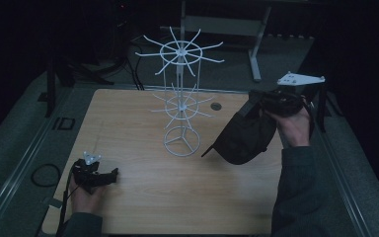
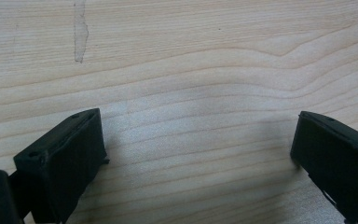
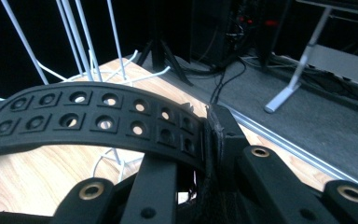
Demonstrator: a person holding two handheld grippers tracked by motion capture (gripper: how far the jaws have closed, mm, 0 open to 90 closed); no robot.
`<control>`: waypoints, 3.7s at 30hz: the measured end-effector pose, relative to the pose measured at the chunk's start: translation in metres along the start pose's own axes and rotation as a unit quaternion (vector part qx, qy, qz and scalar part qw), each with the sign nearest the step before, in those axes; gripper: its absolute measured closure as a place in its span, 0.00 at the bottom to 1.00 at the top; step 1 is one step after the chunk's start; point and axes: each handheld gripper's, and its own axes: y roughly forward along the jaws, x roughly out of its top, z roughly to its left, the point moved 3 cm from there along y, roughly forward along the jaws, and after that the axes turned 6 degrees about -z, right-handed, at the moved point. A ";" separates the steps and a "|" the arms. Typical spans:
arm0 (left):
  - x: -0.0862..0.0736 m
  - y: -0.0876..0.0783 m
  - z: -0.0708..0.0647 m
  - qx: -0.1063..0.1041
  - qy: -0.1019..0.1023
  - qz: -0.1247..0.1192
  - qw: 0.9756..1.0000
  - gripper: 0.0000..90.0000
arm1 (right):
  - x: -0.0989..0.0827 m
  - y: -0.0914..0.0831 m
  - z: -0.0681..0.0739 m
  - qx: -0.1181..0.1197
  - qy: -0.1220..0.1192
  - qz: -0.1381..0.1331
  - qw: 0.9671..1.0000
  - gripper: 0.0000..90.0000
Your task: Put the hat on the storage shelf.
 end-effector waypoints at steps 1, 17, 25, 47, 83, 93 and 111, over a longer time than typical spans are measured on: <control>0.000 0.000 0.000 0.000 0.000 0.000 1.000 0.03 | 0.002 0.000 -0.001 0.004 -0.002 -0.002 1.000 0.90; 0.000 0.000 0.000 0.000 0.001 0.001 1.000 0.03 | 0.029 0.005 -0.009 0.053 -0.012 -0.014 0.998 0.90; 0.000 0.000 0.000 0.000 0.001 0.001 1.000 0.03 | 0.049 0.009 0.000 0.066 -0.037 -0.004 0.997 0.90; 0.000 0.000 0.000 0.000 0.001 0.001 1.000 0.03 | 0.082 0.012 0.014 0.081 -0.060 -0.001 0.995 0.90; 0.000 0.000 0.000 -0.001 0.002 0.002 1.000 0.03 | 0.108 0.036 0.026 0.073 -0.051 0.004 0.996 0.90; 0.000 0.000 0.000 0.000 0.002 0.002 1.000 0.03 | 0.117 0.045 0.034 0.071 -0.061 0.012 0.996 0.90; 0.000 0.000 0.000 -0.001 0.002 0.002 1.000 0.03 | 0.122 0.066 0.040 0.066 -0.065 0.041 0.995 0.90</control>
